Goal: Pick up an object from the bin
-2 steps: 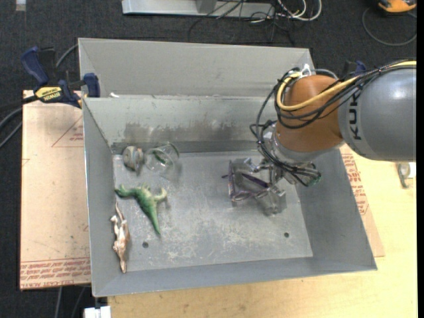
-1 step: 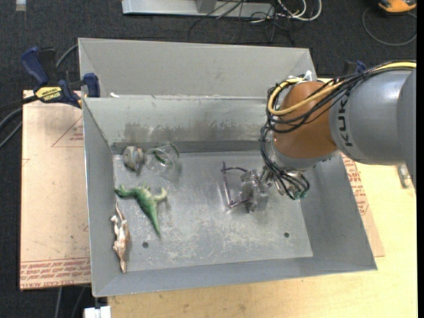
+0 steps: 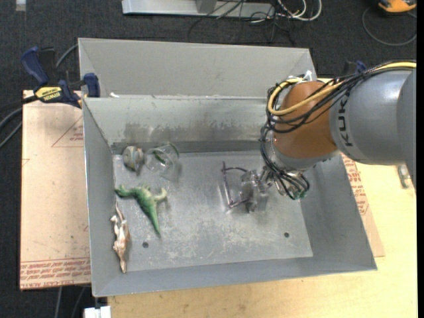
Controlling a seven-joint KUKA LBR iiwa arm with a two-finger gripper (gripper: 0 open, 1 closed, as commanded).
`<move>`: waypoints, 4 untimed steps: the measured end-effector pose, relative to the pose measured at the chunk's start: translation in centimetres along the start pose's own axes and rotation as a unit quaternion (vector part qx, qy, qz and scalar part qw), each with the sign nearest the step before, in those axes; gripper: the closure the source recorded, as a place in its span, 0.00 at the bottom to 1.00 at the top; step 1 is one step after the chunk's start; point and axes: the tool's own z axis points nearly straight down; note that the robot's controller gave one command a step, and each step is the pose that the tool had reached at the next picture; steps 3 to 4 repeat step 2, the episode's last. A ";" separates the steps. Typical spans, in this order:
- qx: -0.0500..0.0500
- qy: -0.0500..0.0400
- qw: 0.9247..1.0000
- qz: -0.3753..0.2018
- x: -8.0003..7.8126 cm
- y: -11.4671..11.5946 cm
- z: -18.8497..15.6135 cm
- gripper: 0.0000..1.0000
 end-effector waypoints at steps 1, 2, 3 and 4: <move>-0.001 0.002 1.000 0.000 0.1 0.0 -0.3 1.00; -0.002 0.005 1.000 0.000 0.3 0.1 -2.3 1.00; -0.002 0.005 1.000 0.000 0.3 0.1 -2.3 1.00; -0.002 0.005 1.000 0.000 0.3 0.1 -2.3 1.00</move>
Offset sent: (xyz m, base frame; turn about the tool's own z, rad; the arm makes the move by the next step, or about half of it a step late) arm 0.0001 0.0000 0.0598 0.0000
